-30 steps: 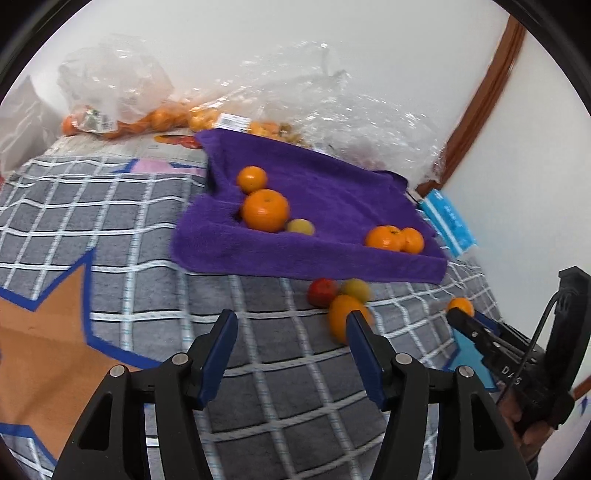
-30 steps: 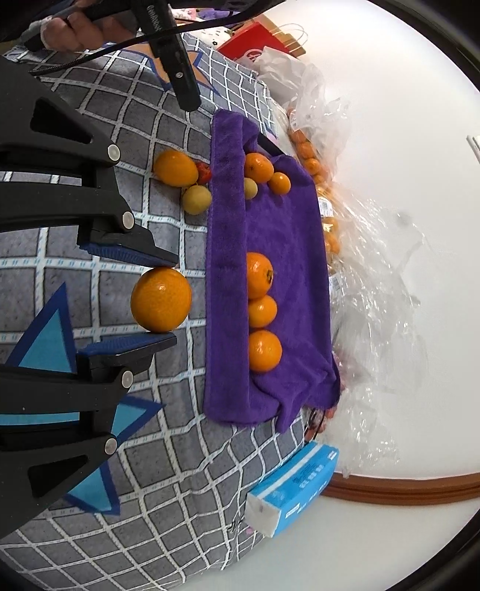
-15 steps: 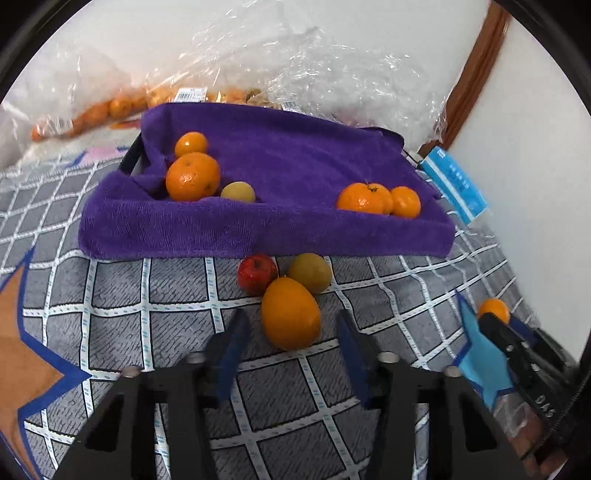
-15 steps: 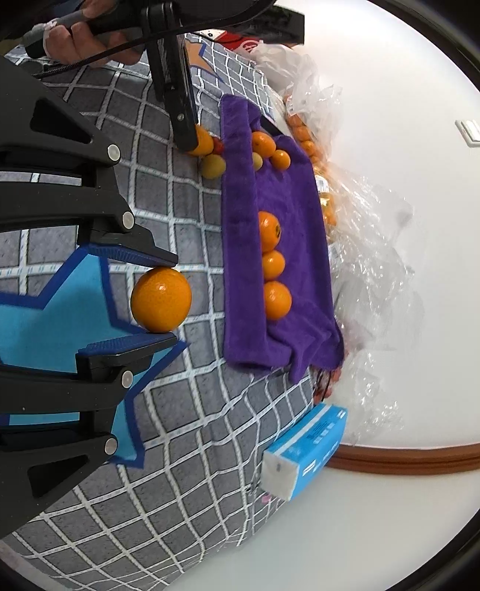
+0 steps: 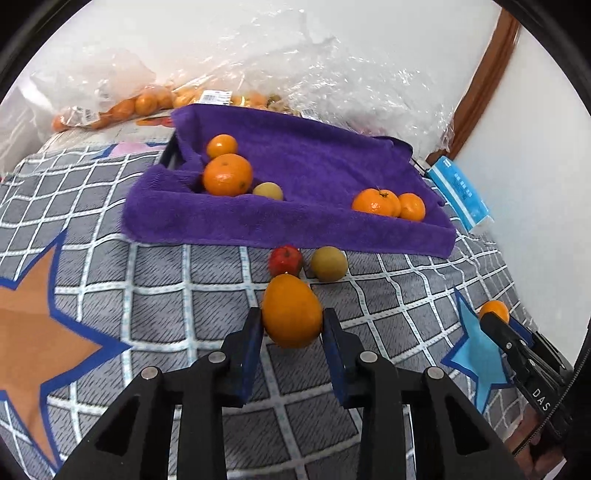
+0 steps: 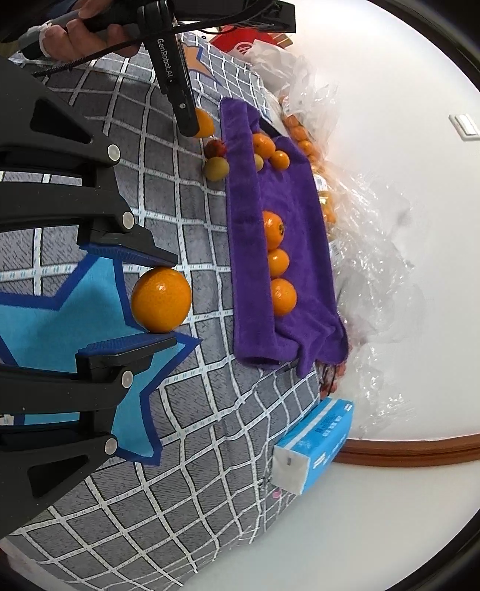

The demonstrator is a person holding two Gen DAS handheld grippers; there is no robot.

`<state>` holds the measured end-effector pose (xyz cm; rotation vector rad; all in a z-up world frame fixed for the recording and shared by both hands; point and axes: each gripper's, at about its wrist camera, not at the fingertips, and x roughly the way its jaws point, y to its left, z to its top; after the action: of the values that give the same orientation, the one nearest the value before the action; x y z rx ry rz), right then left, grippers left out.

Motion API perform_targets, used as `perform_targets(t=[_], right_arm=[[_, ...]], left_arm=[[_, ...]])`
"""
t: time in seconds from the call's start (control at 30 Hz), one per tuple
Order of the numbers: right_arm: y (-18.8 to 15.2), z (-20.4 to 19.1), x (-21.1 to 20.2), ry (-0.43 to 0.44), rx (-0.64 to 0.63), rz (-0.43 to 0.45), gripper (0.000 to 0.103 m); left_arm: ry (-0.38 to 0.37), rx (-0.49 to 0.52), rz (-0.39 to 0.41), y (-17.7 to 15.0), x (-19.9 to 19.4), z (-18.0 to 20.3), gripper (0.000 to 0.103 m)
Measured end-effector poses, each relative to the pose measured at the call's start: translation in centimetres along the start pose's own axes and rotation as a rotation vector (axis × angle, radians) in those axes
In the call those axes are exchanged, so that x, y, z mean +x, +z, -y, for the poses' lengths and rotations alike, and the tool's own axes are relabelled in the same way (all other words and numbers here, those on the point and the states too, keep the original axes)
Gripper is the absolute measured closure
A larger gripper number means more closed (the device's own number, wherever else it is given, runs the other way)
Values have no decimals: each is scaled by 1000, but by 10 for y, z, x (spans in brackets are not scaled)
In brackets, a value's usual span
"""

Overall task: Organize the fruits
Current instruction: 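Grasp an oval orange with the left tool while the right tool holds its orange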

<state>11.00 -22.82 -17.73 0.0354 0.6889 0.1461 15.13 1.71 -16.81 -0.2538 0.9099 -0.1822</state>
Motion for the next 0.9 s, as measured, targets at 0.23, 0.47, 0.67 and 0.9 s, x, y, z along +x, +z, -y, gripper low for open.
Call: perform_targets(t=[0.23, 0.47, 0.67, 0.9], right_arm=[[4, -11, -15, -10, -1, 26, 67], [9, -17, -26, -23, 16, 39, 68], [15, -19, -32, -28, 31, 49, 68], [21, -20, -38, -33, 36, 66, 68]], left_arm=[[-15, -31, 37, -6, -25, -10, 72], [-14, -47, 75, -7, -47, -14, 72], [-8, -56, 100, -6, -59, -19, 72], [-1, -75, 126, -2, -69, -27, 72]])
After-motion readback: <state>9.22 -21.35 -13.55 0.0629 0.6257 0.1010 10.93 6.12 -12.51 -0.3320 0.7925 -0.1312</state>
